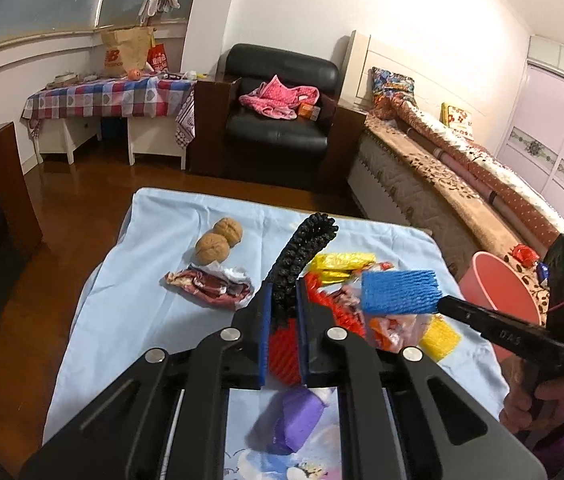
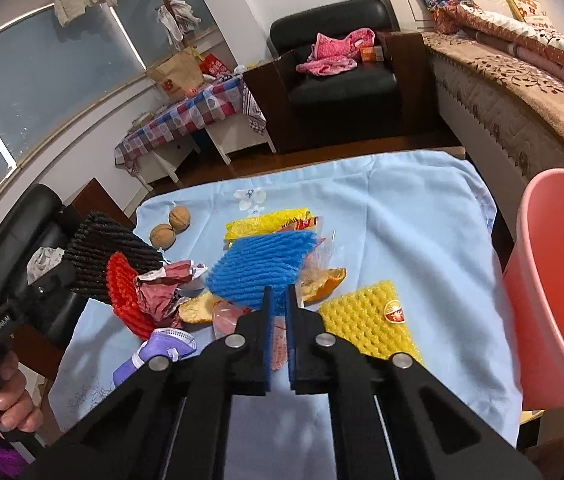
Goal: Collect trash
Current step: 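Carry the black net with the left tool while the right tool carries the blue net to the pink bucket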
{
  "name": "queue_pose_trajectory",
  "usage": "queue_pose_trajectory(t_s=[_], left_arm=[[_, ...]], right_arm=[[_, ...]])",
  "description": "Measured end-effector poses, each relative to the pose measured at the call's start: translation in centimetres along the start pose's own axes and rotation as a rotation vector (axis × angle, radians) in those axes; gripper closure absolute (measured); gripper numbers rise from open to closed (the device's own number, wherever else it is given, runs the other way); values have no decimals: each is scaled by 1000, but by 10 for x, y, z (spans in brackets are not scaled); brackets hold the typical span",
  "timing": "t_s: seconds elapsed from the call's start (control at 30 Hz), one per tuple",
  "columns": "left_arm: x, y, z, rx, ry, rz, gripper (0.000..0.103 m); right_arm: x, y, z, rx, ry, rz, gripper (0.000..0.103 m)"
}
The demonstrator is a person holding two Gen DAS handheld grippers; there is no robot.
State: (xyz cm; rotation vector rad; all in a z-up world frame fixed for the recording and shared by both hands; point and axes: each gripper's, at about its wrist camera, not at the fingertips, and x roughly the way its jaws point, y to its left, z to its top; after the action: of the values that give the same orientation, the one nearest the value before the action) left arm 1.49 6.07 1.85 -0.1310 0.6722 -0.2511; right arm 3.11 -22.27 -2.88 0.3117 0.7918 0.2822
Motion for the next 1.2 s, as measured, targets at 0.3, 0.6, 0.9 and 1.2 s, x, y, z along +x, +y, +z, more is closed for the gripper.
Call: queue_pose_trajectory(t_s=[0.3,0.6,0.9,1.2], left_arm=[[-14,-20,18,13,-41,-41,92],[-16,-60,37,64,-68,-109,92],[0,-106,45,92,-37,-202,92],[16,-164,48,155,-9,-304,92]], right_arm=[[-40,-10,8,10,-115,2,102],[-84,-41,16,62,-215,-63,102],[-118,-93,17,150,-280,-153,102],[-142,-150,12,240,-322,-249,102]])
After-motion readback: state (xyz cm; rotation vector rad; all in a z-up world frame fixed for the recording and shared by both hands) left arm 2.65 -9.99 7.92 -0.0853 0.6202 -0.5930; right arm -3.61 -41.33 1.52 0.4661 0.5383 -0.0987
